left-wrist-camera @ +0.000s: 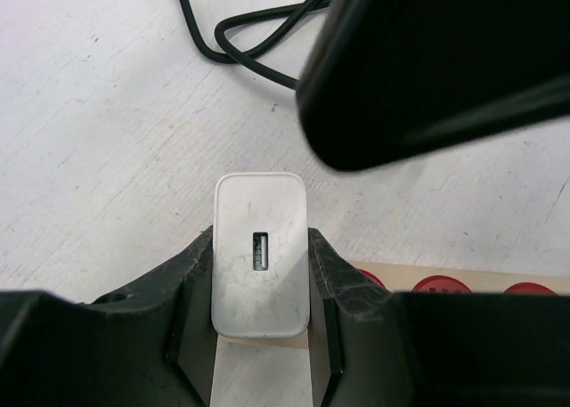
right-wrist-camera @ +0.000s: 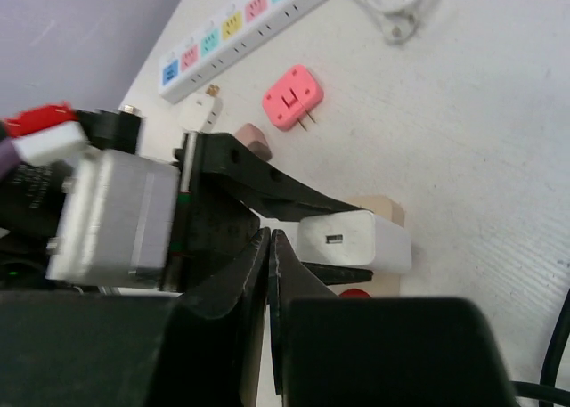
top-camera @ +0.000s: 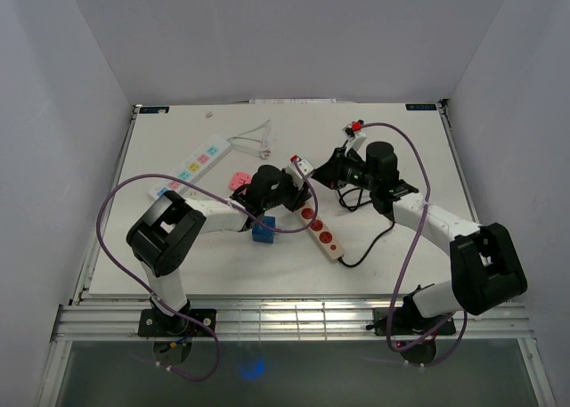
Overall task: Insert the plug
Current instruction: Insert the plug into the socket.
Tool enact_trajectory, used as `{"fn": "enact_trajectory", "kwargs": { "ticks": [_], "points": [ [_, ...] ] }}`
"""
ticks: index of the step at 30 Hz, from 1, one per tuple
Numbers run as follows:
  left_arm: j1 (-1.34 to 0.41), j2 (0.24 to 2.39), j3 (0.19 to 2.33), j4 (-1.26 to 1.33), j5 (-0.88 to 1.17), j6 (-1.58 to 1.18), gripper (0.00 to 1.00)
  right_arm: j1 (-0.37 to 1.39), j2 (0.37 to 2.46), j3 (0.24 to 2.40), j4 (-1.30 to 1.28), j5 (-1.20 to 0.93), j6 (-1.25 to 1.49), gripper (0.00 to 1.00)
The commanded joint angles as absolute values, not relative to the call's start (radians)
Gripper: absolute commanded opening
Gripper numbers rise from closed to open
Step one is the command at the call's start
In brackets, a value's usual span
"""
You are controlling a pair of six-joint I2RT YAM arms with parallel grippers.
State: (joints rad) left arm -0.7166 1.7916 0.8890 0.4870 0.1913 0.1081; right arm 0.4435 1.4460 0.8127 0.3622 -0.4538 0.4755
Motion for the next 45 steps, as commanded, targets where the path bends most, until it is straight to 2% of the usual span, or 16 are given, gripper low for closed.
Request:
{"fn": "enact_trajectory", "kwargs": {
  "ticks": [1, 4, 10, 16, 24, 31, 36, 45],
  "points": [
    [-0.718, 1.816, 0.838, 0.331, 0.192, 0.109, 0.00, 0.439, 1.387, 0.810, 0.420, -0.457, 0.466, 0.08],
    [-0.716, 1.815, 0.842, 0.331, 0.192, 0.117, 0.00, 0.439, 1.423, 0.773, 0.411, -0.445, 0.468, 0.08],
    [-0.716, 1.824, 0.841, 0.339, 0.198, 0.132, 0.00, 0.439, 1.676, 0.804, 0.312, -0.451, 0.499, 0.08],
    [-0.716, 1.816, 0.827, 0.344, 0.209, 0.140, 0.00, 0.439, 1.560, 0.781, 0.287, -0.350, 0.472, 0.08],
    [-0.716, 1.810, 0.824, 0.347, 0.207, 0.138, 0.00, 0.439, 1.562, 0.793, 0.318, -0.382, 0.486, 0.08],
    [-0.718, 1.812, 0.830, 0.347, 0.210, 0.138, 0.00, 0.434, 1.399, 0.784, 0.413, -0.410, 0.483, 0.08],
    [-0.716, 1.815, 0.836, 0.345, 0.213, 0.141, 0.00, 0.434, 1.359, 0.752, 0.446, -0.385, 0.486, 0.08],
    [-0.716, 1.838, 0.862, 0.319, 0.209, 0.141, 0.00, 0.434, 1.755, 0.765, 0.403, -0.451, 0.597, 0.08]
  ]
}}
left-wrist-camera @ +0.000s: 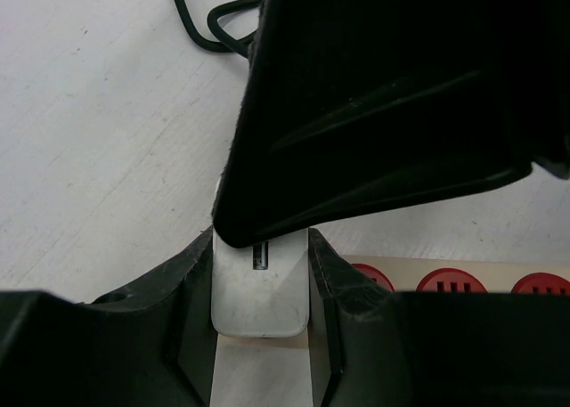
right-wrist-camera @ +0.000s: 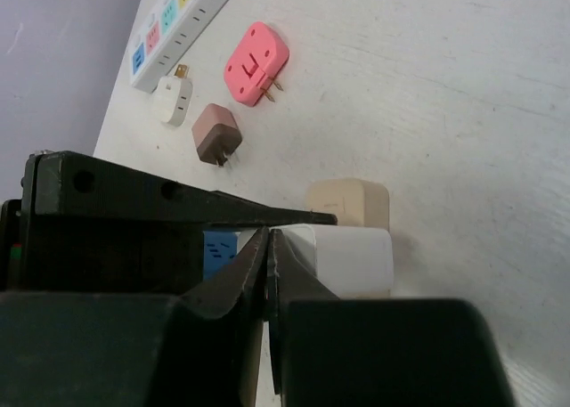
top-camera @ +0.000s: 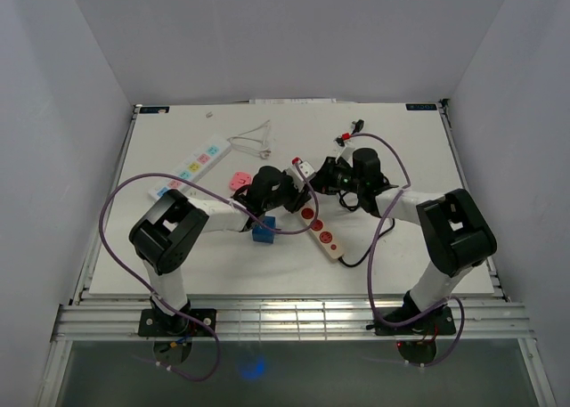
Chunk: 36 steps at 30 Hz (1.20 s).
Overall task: Insert the plug
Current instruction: Insert the plug into the socket.
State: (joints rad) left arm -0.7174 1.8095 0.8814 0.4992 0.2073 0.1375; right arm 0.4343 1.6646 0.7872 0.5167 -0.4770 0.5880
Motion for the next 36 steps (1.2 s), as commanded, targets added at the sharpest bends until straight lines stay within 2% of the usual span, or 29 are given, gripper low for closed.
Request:
{"fn": "enact_trajectory", "kwargs": {
  "ticks": [1, 12, 18, 21, 23, 27, 30, 33, 36],
  "points": [
    [-0.716, 1.839, 0.868, 0.316, 0.207, 0.140, 0.00, 0.434, 1.767, 0.768, 0.408, -0.451, 0.600, 0.08],
    [-0.716, 1.855, 0.879, 0.298, 0.224, 0.130, 0.00, 0.433, 1.638, 0.768, 0.374, -0.387, 0.565, 0.08],
    [-0.718, 1.841, 0.867, 0.301, 0.225, 0.130, 0.00, 0.411, 1.453, 0.789, 0.399, -0.408, 0.532, 0.08],
    [-0.718, 1.835, 0.864, 0.304, 0.227, 0.129, 0.00, 0.411, 1.315, 0.755, 0.439, -0.368, 0.517, 0.08],
    [-0.716, 1.832, 0.857, 0.310, 0.229, 0.127, 0.00, 0.413, 1.296, 0.746, 0.425, -0.336, 0.508, 0.08],
    [-0.716, 1.832, 0.856, 0.314, 0.229, 0.129, 0.00, 0.413, 1.360, 0.706, 0.455, -0.380, 0.538, 0.08],
    [-0.718, 1.829, 0.857, 0.316, 0.229, 0.130, 0.00, 0.417, 1.567, 0.680, 0.480, -0.434, 0.578, 0.08],
    [-0.716, 1.833, 0.858, 0.318, 0.230, 0.130, 0.00, 0.416, 1.685, 0.670, 0.494, -0.454, 0.640, 0.08],
    [-0.718, 1.839, 0.864, 0.318, 0.233, 0.130, 0.00, 0.419, 1.683, 0.658, 0.503, -0.446, 0.655, 0.08]
  ]
}}
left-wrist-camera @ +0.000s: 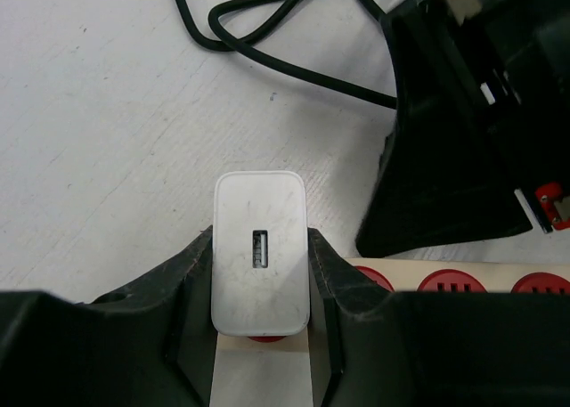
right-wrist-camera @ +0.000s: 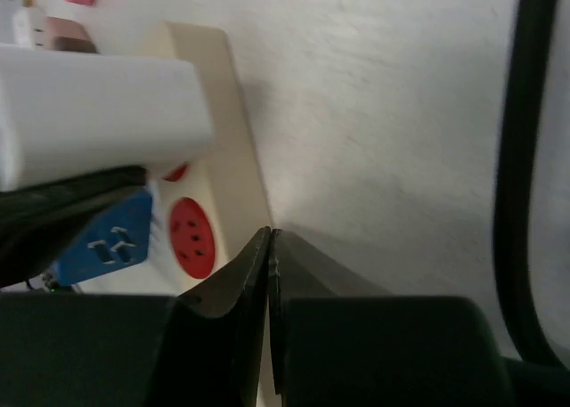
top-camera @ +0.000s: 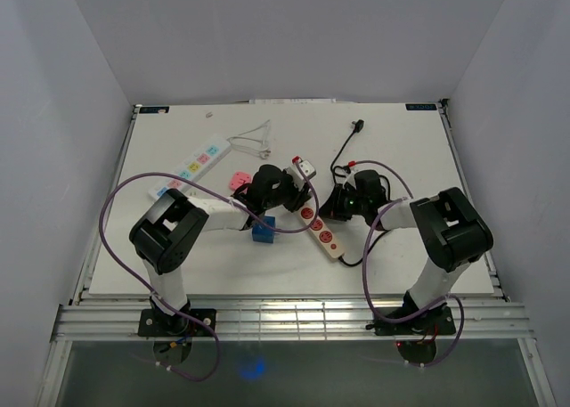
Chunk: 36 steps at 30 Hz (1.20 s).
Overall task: Insert the plug
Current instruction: Insert the plug into the socket.
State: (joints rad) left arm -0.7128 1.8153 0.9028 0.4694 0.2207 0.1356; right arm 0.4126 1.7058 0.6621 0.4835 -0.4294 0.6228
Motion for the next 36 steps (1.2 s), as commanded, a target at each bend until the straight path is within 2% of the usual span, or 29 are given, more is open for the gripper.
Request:
{"fn": "enact_trajectory", "kwargs": {
  "ticks": [1, 10, 17, 23, 30, 36],
  "points": [
    [-0.716, 1.839, 0.864, 0.318, 0.235, 0.129, 0.00, 0.419, 1.671, 0.667, 0.488, -0.425, 0.635, 0.08],
    [-0.718, 1.835, 0.862, 0.318, 0.229, 0.126, 0.00, 0.417, 1.502, 0.667, 0.425, -0.328, 0.586, 0.08],
    [-0.718, 1.825, 0.851, 0.324, 0.230, 0.126, 0.00, 0.416, 1.410, 0.666, 0.543, -0.385, 0.598, 0.08],
    [-0.718, 1.821, 0.847, 0.328, 0.230, 0.126, 0.00, 0.416, 1.454, 0.735, 0.565, -0.431, 0.615, 0.08],
    [-0.716, 1.821, 0.848, 0.331, 0.239, 0.127, 0.00, 0.422, 1.739, 0.749, 0.520, -0.482, 0.676, 0.08],
    [-0.716, 1.821, 0.847, 0.331, 0.241, 0.126, 0.00, 0.422, 1.634, 0.767, 0.502, -0.422, 0.654, 0.08]
  ]
}}
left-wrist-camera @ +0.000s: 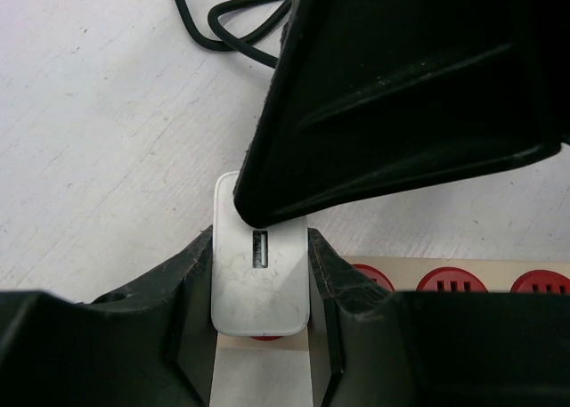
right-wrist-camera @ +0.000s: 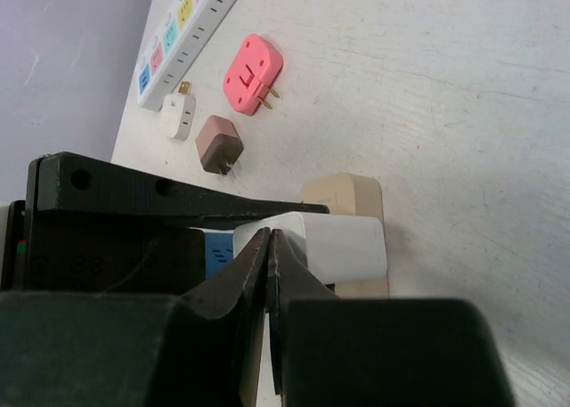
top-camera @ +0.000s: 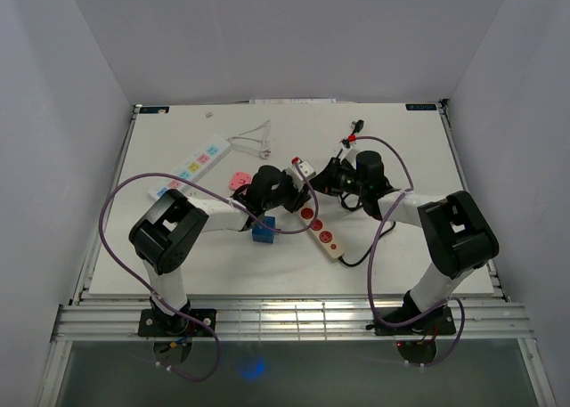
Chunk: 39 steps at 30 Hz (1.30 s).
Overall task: Insert the plug
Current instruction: Insert the plug into the socket.
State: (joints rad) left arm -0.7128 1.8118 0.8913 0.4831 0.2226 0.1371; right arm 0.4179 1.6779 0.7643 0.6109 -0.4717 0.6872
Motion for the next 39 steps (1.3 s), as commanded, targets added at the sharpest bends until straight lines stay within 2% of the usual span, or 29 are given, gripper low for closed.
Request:
{"fn": "enact_trajectory", "kwargs": {
  "ticks": [1, 14, 20, 23, 33, 39],
  "points": [
    [-0.716, 1.824, 0.848, 0.331, 0.241, 0.126, 0.00, 0.423, 1.626, 0.778, 0.503, -0.431, 0.653, 0.08],
    [-0.718, 1.825, 0.853, 0.331, 0.244, 0.127, 0.00, 0.425, 1.534, 0.838, 0.545, -0.496, 0.643, 0.08],
    [-0.716, 1.818, 0.848, 0.333, 0.242, 0.127, 0.00, 0.454, 1.695, 0.690, 0.526, -0.408, 0.649, 0.08],
    [-0.718, 1.827, 0.854, 0.333, 0.245, 0.127, 0.00, 0.453, 1.762, 0.667, 0.580, -0.449, 0.701, 0.08],
    [-0.718, 1.822, 0.847, 0.341, 0.245, 0.120, 0.00, 0.463, 1.624, 0.693, 0.500, -0.353, 0.632, 0.08],
    [-0.718, 1.789, 0.824, 0.370, 0.244, 0.114, 0.18, 0.463, 1.614, 0.698, 0.511, -0.353, 0.630, 0.08]
  ]
}}
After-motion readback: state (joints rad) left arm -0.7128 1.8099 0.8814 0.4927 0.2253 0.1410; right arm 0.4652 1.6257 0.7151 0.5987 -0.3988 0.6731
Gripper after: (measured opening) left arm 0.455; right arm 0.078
